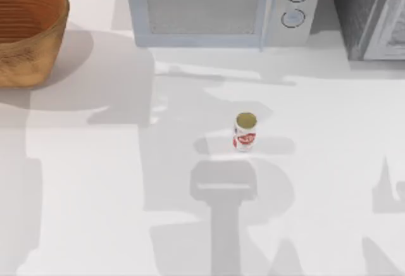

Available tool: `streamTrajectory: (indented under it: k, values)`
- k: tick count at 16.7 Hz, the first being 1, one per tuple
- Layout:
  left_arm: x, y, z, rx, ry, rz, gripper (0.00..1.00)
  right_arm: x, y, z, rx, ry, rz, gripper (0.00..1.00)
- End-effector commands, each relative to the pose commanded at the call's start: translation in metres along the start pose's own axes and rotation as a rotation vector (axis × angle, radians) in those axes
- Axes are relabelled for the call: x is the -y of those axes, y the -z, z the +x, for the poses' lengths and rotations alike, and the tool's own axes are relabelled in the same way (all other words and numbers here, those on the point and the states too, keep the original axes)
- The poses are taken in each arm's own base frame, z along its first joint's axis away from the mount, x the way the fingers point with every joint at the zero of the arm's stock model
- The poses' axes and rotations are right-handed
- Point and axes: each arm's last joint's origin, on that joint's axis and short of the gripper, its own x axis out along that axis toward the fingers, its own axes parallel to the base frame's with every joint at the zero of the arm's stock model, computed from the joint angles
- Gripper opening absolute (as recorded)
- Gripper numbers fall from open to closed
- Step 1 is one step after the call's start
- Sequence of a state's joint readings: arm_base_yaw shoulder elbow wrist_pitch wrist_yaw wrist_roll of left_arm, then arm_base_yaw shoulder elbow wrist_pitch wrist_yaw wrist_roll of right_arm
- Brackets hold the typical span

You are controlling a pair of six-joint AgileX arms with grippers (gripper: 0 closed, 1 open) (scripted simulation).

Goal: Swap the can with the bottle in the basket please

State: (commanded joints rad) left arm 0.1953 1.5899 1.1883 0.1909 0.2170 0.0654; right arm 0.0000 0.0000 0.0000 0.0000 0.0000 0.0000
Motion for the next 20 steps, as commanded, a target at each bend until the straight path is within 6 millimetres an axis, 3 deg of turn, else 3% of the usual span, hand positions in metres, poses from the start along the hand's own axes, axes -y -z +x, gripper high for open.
streamTrajectory:
  k: [2, 10, 14, 20]
  values:
    - [0.000, 0.000, 0.005, 0.007, 0.000, 0.001, 0.00, 0.000, 0.000, 0.000, 0.000, 0.000, 0.000, 1.00]
    - [0.001, 0.028, 0.053, 0.001, 0.002, 0.000, 0.00, 0.000, 0.000, 0.000, 0.000, 0.000, 0.000, 1.00]
    - [0.002, 0.028, 0.056, 0.007, 0.002, 0.001, 0.00, 0.000, 0.000, 0.000, 0.000, 0.000, 0.000, 1.00]
    - [0.002, 0.028, 0.056, 0.007, 0.002, 0.001, 0.45, 0.000, 0.000, 0.000, 0.000, 0.000, 0.000, 1.00]
